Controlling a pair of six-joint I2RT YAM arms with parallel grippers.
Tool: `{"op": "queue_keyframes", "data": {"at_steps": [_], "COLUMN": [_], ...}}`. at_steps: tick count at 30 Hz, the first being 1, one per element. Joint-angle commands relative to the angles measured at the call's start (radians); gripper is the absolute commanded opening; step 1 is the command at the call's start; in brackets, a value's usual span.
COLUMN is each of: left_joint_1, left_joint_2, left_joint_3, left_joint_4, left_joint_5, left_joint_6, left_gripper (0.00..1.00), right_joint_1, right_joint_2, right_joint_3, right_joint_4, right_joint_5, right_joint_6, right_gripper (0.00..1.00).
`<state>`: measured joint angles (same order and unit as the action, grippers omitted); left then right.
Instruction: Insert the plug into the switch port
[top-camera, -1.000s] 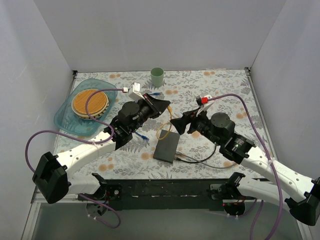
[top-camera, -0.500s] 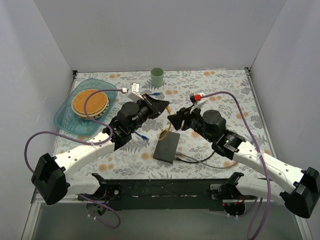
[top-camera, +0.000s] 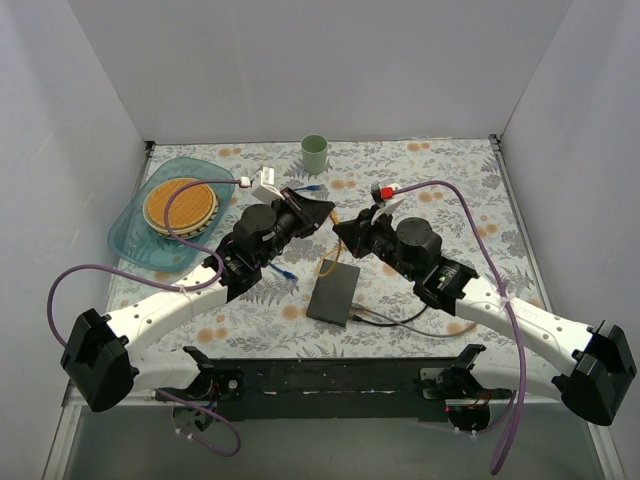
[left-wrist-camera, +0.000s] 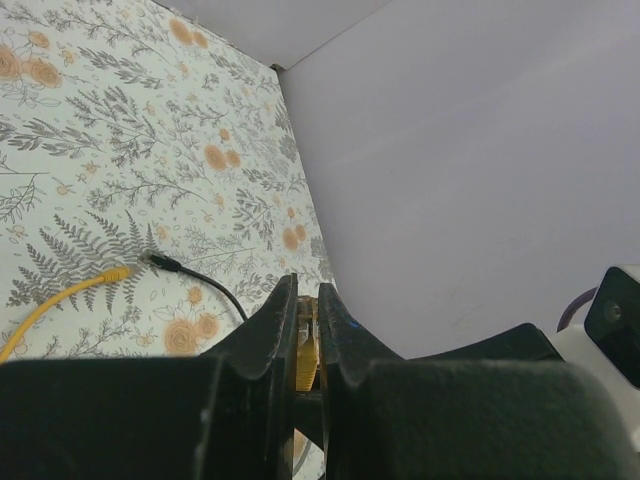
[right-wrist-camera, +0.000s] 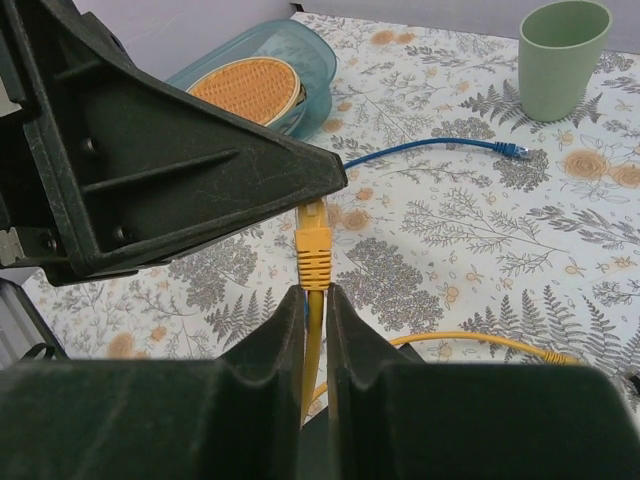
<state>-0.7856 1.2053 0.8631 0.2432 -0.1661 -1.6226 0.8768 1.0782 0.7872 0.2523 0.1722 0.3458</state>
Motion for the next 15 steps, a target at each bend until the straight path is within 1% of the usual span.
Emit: {"op": "queue_keyframes", "data": {"at_steps": [1,2,3,4,5,6,7,8,9,15], "left_joint_1": [-0.006,-0.006,-0.006,-0.006,-0.006,-0.006,-0.006,-0.006,-0.006,-0.004], "left_joint_2": [-0.047,-0.046,-0.044,-0.043,-0.039,-0.038,-0.042,-0.044,-0.061,-0.107], "left_joint_3": [0.005,0.007,0.010,0.013,0.030,0.042,0.051,0.063,0.065,0.062], "left_joint_4": [0.005,0.005,0.004,-0.001,-0.010,-0.053,-0.074,-0.090,-0.106,-0.143], "left_joint_5": [0.013,0.019,0.023,0.030,0.028,0.010,-0.006,-0.019,-0.045,-0.093], "left_joint_6": [0.001,0.006,0.012,0.023,0.032,0.039,0.044,0.047,0.061,0.090], "left_gripper": [0.00,0.00,0.00,0.13,0.49,0.72,0.88,0.98,0.98,0.98], "right_joint_1": [-0.009,-0.007,-0.007,-0.009,-0.007,-0.007,-0.009,-0.007,-0.007,-0.009], "right_joint_2": [-0.008,-0.008,-0.014,-0.020,-0.026,-0.035,-0.040,-0.043,-0.046,-0.069], "right_joint_3": [-0.002,-0.003,-0.003,-0.014,-0.019,-0.020,-0.023,-0.022,-0.022,-0.032], "right_joint_4": [0.079,0.081,0.081,0.087,0.090,0.088,0.082,0.078,0.068,0.038], "right_joint_5": [0.020,0.018,0.016,0.012,0.010,0.012,0.010,0.007,0.001,-0.007], "right_joint_6": [-0.004,-0.005,-0.011,-0.013,-0.016,-0.022,-0.027,-0.031,-0.040,-0.057], "right_gripper": [0.04,0.01,0.01,0.01,0.01,0.01,0.01,0.01,0.01,0.01]}}
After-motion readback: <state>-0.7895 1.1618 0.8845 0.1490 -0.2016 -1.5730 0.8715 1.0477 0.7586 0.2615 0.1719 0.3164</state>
